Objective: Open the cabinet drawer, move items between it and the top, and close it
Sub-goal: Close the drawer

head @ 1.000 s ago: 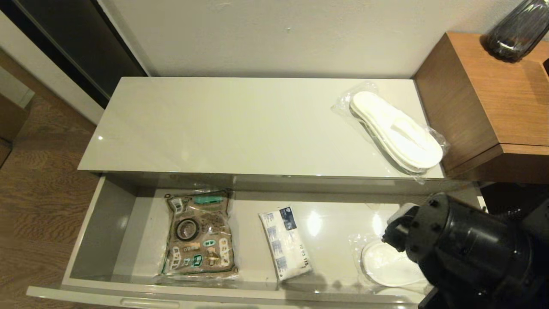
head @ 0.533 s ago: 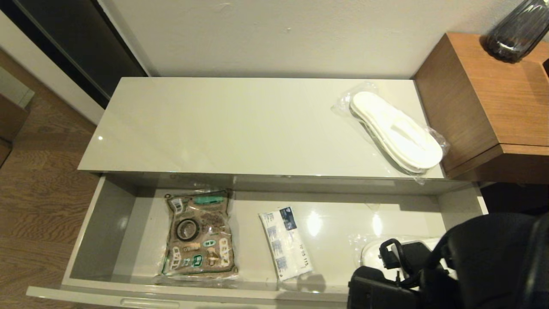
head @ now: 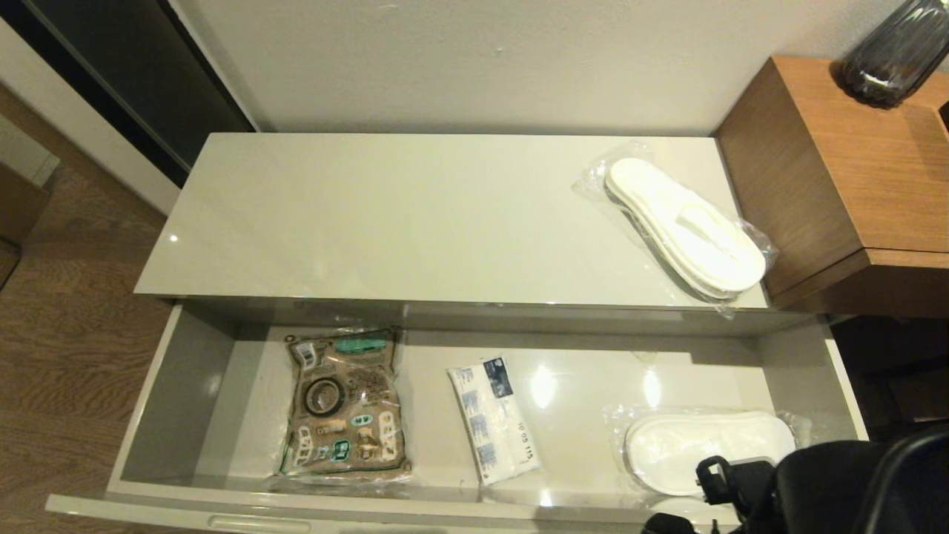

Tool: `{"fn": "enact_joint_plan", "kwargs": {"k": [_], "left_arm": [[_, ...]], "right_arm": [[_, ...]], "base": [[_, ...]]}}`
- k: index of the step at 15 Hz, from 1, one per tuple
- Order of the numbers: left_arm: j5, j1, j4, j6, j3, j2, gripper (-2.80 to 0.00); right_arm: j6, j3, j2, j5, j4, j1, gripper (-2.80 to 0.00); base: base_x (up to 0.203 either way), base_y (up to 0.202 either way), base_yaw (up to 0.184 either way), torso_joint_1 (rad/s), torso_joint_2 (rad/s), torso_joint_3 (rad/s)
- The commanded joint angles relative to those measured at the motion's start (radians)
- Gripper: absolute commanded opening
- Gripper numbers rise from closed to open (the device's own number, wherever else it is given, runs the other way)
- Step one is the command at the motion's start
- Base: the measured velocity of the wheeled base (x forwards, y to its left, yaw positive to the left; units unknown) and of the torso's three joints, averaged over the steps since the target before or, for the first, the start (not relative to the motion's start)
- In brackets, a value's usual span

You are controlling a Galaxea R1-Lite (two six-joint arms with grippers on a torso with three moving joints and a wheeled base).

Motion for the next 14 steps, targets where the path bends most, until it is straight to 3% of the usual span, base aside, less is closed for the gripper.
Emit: {"fn": "enact_joint_plan", "kwargs": {"k": [1,3,7,14], "left_arm": [[0.000,0.001,-0.001,0.000,0.000,0.001,-2.80],[0.000,0.001,-0.001,0.000,0.000,0.001,-2.80],[0.000,0.001,-0.001,0.000,0.000,0.001,-2.80],[0.000,0.001,-0.001,0.000,0.000,0.001,-2.80]], "right_arm": [[-0.044,0.165,-0.145,-0.003,-0.111,-0.022,-2.80],[-0.060,0.312,-0.146,-0.009,-0.242,-0.026,-2.80],[-0.072,0.589,-0.046,-0.089,-0.659,-0.029,-2.80],[-0.040,0.799,0.478,-0.280,-1.312,-0.034,-2.80]], "base": [[0.000,0.000,0.000,0.000,0.00,0.000],[0.000,0.000,0.000,0.000,0.00,0.000],[0.000,0.000,0.000,0.000,0.00,0.000],[0.000,0.000,0.000,0.000,0.00,0.000]]}}
